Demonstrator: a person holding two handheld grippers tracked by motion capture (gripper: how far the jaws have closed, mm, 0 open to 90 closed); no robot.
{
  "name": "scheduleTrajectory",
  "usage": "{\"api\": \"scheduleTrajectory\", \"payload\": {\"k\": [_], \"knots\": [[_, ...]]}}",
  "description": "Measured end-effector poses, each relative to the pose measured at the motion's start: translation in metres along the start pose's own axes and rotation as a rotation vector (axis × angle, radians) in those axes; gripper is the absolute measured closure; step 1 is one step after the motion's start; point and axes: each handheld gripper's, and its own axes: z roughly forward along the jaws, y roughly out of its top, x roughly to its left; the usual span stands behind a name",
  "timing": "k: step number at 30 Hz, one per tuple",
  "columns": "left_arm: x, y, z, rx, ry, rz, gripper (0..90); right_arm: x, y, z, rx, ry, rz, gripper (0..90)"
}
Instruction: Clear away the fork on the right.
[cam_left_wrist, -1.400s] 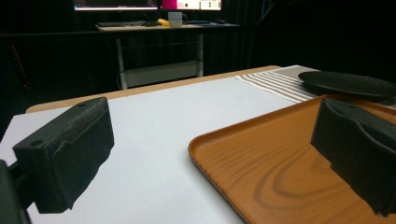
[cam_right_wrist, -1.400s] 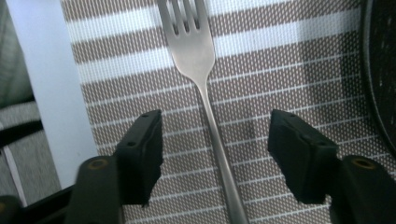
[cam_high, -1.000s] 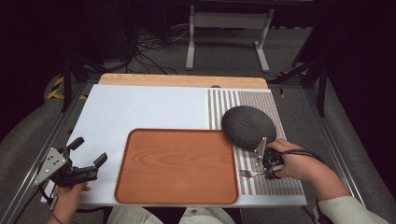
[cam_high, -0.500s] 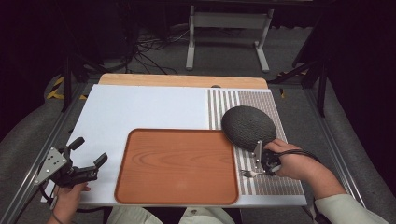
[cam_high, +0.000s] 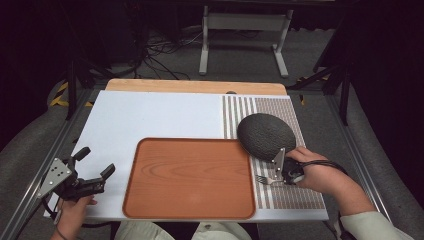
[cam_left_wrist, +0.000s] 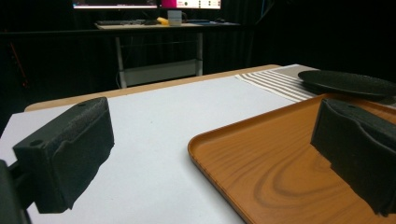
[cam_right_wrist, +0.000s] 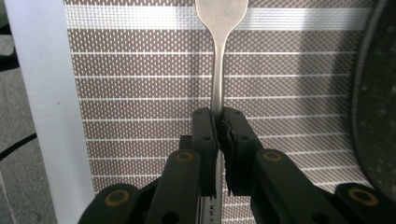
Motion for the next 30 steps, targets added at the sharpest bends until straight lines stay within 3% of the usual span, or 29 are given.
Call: {"api": "scheduleTrajectory", "payload": {"k": [6,8,19,24,30], "knots": [[0.001,0.000,0.000,0.003,-0.001,-0.002,0.0,-0.002,0.000,-0.013,-0.043,-0.029,0.027,84.2],[0.001,0.000,0.000,0.003,-0.001,-0.002,0.0,-0.002,0.001,-0.019,-0.090,-0.037,0.058,84.1],[0.000,0.000,0.000,0.002,0.000,-0.002,0.0,-0.005,0.007,-0.039,-0.235,-0.082,0.096,84.1],[0.001,0.000,-0.001,0.002,0.001,-0.004,0.0,-0.005,0.011,-0.045,-0.285,-0.086,0.143,84.2],[0.001,0.000,0.000,0.001,-0.001,-0.003,0.0,-0.004,0.015,-0.050,-0.394,-0.097,0.222,84.2]]}}
